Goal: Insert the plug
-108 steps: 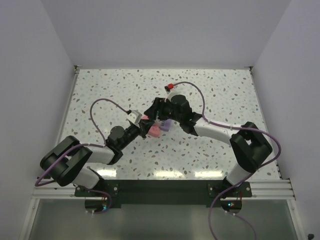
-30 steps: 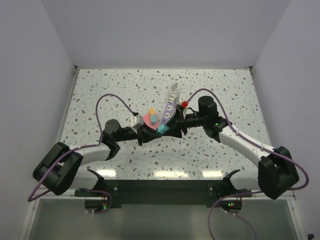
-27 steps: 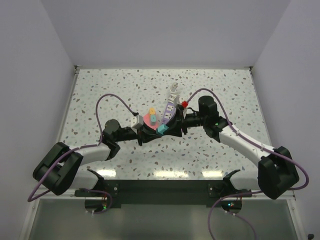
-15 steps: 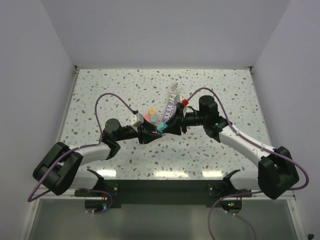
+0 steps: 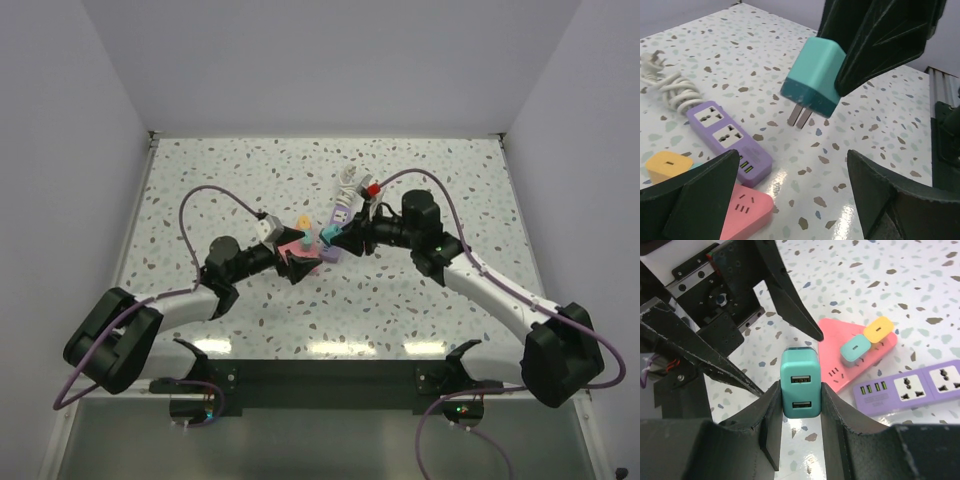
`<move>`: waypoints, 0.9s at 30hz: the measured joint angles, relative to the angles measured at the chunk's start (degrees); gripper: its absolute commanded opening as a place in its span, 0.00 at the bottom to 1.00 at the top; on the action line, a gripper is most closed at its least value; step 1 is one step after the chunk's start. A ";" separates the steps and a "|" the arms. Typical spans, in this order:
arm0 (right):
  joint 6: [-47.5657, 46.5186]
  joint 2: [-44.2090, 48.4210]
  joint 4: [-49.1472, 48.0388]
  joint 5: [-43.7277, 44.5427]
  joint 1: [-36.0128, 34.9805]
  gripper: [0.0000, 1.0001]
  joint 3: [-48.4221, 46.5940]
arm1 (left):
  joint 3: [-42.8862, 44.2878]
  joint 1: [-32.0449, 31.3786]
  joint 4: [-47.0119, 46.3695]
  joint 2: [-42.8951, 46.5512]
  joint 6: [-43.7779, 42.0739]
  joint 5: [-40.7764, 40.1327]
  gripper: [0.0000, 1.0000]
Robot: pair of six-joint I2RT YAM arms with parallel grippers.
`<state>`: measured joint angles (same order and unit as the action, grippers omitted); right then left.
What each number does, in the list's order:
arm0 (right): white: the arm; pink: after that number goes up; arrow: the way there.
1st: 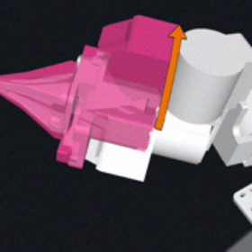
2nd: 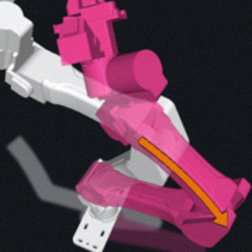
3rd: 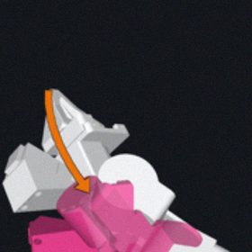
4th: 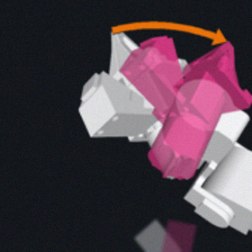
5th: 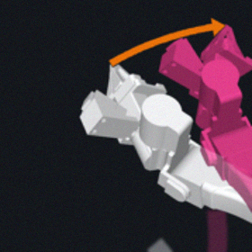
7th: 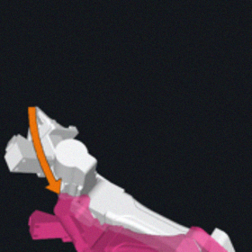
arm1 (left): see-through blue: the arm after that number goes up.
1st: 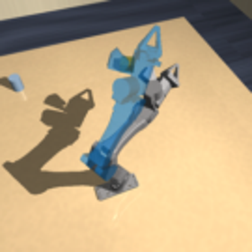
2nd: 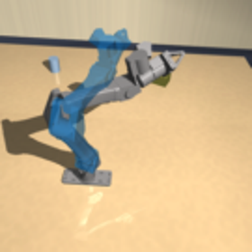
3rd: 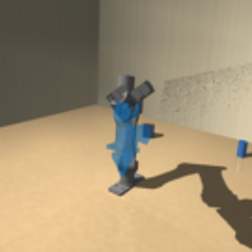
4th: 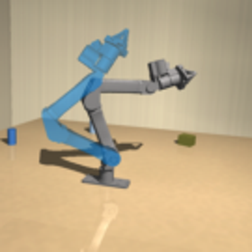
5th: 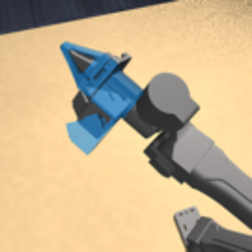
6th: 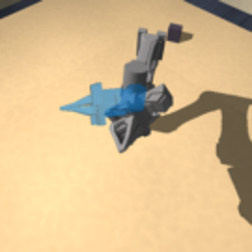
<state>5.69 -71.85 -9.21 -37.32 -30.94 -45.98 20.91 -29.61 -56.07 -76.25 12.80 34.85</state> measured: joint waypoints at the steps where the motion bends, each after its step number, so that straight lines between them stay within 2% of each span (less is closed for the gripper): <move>1: 0.17 0.39 0.79 1.31 0.00 0.00 -0.35 | -0.33 0.17 0.13 0.55 -0.02 -1.86 0.95; 11: 5.35 -1.09 8.02 12.11 -0.20 0.00 -6.03 | -1.90 1.77 3.48 4.61 0.17 -24.24 0.95; 16: 8.50 -5.25 12.94 20.11 -4.09 0.00 -8.20 | -1.90 2.51 7.17 4.59 0.70 -34.03 0.98; 21: 10.91 -10.95 16.15 23.52 -8.24 0.00 -10.84 | -1.79 2.64 9.94 3.56 1.31 -39.63 0.98; 27: 13.03 -17.03 17.68 25.42 -9.46 0.00 -13.18 | -1.27 2.64 11.61 1.14 1.36 -41.68 0.96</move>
<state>18.72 -88.88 8.47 -11.90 -40.40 -59.16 19.64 -26.96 -44.47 -75.11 14.15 -6.83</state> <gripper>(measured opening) 0.343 0.968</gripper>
